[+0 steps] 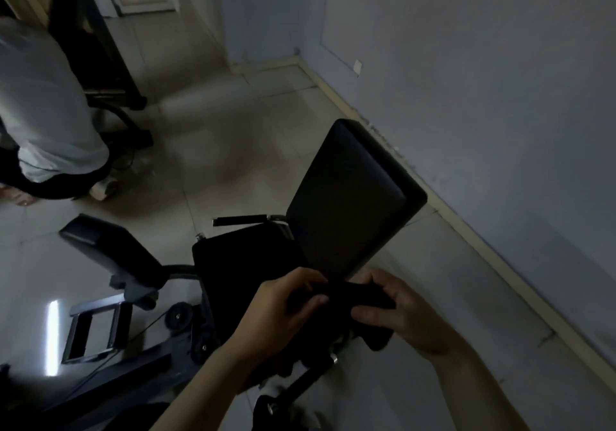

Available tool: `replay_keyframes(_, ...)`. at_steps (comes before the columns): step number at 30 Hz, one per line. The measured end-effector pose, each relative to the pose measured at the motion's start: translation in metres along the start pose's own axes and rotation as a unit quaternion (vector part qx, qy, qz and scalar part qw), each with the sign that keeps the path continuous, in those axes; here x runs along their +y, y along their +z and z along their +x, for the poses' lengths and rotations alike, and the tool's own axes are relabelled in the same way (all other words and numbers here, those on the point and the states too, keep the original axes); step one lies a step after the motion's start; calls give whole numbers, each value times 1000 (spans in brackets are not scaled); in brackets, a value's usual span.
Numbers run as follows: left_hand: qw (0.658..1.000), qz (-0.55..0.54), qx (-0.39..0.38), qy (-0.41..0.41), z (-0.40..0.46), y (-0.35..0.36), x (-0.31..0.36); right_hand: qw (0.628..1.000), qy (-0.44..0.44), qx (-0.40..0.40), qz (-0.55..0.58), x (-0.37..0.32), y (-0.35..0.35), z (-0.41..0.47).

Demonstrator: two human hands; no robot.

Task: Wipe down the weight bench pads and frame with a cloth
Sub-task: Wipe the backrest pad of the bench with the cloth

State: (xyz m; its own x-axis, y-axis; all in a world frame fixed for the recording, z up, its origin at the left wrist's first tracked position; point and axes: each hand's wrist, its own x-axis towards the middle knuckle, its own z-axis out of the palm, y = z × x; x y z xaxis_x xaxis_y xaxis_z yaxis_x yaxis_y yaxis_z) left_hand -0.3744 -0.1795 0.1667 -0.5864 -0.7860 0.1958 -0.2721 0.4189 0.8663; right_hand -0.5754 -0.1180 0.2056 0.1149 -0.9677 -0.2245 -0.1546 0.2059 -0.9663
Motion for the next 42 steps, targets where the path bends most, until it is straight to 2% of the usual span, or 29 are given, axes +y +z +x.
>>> replay_keyframes(2, 997, -59, -26, -32, 4, 2, -3, 1000, -10, 7, 5, -12, -2, -1)
replay_keyframes(4, 987, -125, -61, -78, 9, 6, -8, 999, -25, 21, -42, -24, -2, 1)
replay_keyframes(7, 922, -334, -94, -174, 18, 8, -8, 976, -68, 82, -189, -41, 1, 6)
replay_keyframes(9, 899, -388, -79, -186, 28, 8, -9, 937, -100, 156, -296, -49, 1, 9)
replay_keyframes(11, 910, -373, -76, -164, 41, 8, -8, 884, -118, 233, -387, -49, -3, 12)
replay_keyframes(13, 936, -317, -87, -128, 57, 6, -7, 843, -104, 298, -436, -41, -12, 16)
replay_keyframes(14, 951, -270, -112, -105, 66, 6, -8, 831, -93, 329, -439, -36, -16, 16)
replay_keyframes(16, 977, -101, -188, -29, 83, 9, -13, 813, -75, 384, -431, -28, -25, 16)
replay_keyframes(18, 974, -3, -228, 17, 98, 16, -16, 796, -64, 422, -428, -25, -38, 17)
replay_keyframes(19, 973, -12, -229, 12, 105, 20, -15, 786, -62, 440, -431, -27, -46, 20)
replay_keyframes(21, 970, -97, -218, -32, 124, 25, -10, 751, -73, 484, -442, -37, -67, 32)
replay_keyframes(23, 949, -231, -194, -93, 142, 26, -2, 727, -90, 527, -432, -47, -87, 50)
replay_keyframes(25, 930, -316, -144, -122, 167, 31, 0, 708, -75, 559, -425, -54, -113, 80)
replay_keyframes(27, 931, -316, -100, -152, 186, 38, -4, 718, -19, 541, -437, -49, -130, 109)
replay_keyframes(29, 942, -264, -51, -201, 200, 50, -21, 778, 80, 438, -443, -27, -127, 136)
replay_keyframes(30, 944, -238, -21, -228, 204, 55, -32, 797, 125, 372, -459, -11, -119, 146)
replay_keyframes(32, 939, -219, 19, -266, 204, 62, -52, 782, 140, 292, -532, 19, -104, 151)
replay_keyframes(36, 923, -235, 58, -299, 209, 76, -79, 750, 94, 285, -589, 34, -118, 160)
replay_keyframes(39, 919, -212, 126, -308, 214, 81, -98, 755, 104, 275, -586, 22, -120, 182)
replay_keyframes(42, 918, -205, 97, -324, 227, 82, -104, 759, 125, 243, -590, 10, -120, 216)
